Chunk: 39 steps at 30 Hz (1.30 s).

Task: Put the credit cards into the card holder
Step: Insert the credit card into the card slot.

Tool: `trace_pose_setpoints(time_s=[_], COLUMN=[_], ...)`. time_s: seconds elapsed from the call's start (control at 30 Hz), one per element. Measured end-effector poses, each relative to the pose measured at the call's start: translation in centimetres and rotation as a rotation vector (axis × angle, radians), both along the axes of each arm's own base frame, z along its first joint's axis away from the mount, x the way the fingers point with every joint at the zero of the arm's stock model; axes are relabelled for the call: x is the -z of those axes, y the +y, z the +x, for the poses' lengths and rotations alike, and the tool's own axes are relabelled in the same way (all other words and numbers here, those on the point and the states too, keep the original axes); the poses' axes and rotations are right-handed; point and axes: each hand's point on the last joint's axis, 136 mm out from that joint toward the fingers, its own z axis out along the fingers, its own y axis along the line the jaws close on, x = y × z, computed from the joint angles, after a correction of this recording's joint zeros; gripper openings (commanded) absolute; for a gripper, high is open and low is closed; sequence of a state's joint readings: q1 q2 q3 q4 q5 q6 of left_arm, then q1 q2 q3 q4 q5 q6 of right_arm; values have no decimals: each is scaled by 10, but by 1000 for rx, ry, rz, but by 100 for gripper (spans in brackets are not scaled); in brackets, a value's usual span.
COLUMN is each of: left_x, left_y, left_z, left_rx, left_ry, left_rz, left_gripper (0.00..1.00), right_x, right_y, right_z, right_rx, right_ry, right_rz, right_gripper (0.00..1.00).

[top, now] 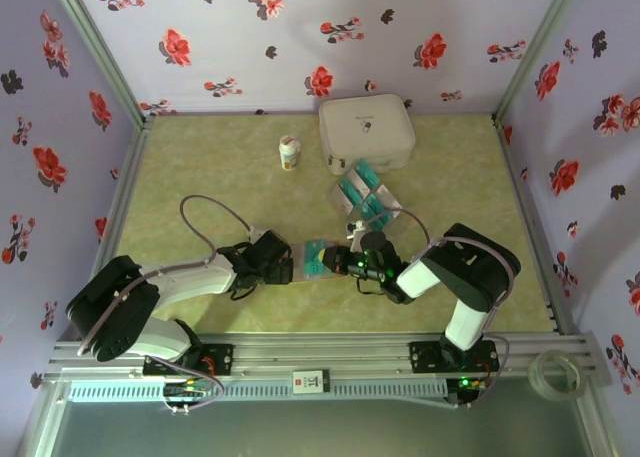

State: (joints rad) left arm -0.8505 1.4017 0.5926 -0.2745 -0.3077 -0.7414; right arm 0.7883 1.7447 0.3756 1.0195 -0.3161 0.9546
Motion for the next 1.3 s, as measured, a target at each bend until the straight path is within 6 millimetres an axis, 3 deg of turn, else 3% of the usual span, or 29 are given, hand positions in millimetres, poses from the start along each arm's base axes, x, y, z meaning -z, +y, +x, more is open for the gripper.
trace_pose_setpoints(time_s=[0.37,0.77,1.3], left_x=[0,0,0], left_y=[0,0,1], left_z=[0,1,1], left_rx=[0,-2,-2], left_ry=[-1,-5,-7], left_rz=[0,0,0], left_gripper=[100,100,100], right_x=[8,8,12], right_y=[-2,-1,-1], right_z=[-4,-4,-5], right_rx=[-6,-13,-14], right_ry=[23,21,29], right_rz=[-19,-13,-19], right_gripper=[16,21,9])
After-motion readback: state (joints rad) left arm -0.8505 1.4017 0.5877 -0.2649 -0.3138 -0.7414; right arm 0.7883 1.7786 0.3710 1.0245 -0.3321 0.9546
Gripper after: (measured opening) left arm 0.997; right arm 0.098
